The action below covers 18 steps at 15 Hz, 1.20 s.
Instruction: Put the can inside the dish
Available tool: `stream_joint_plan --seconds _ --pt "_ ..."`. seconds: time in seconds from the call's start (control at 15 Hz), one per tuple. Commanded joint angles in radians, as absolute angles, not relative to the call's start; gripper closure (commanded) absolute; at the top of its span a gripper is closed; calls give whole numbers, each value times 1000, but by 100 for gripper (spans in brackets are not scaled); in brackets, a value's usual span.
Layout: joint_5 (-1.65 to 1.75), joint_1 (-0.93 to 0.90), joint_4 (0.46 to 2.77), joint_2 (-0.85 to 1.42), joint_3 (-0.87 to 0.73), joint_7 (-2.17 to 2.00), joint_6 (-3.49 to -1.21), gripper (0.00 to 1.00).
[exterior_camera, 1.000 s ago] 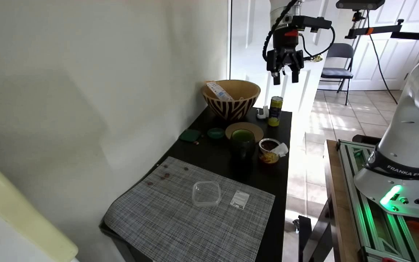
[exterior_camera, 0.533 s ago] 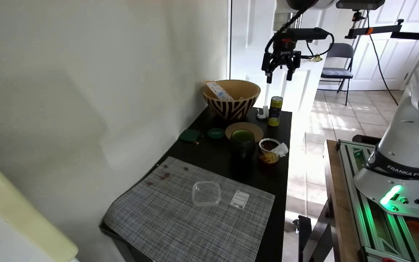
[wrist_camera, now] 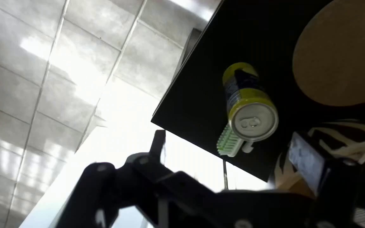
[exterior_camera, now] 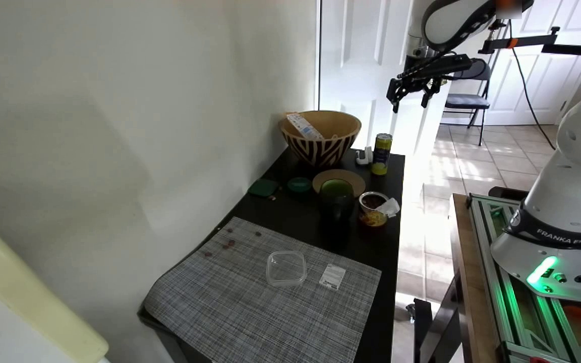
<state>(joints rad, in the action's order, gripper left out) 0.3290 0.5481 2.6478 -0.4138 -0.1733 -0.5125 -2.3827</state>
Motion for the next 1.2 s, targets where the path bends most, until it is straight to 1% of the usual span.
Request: stream_joint_plan --seconds 0.0,0.13,0.33,0.67,1.13 --pt "374 592 2651 -335 -176 -581 -2493 0" --pt "337 577 2635 -297 -183 -549 -2507 0" --pt "291 527 2595 -237 -216 -397 -2443 0" --pt "319 481 2567 -195 -284 -127 -2423 0" --pt "323 478 2557 -195 -300 -169 -2443 0"
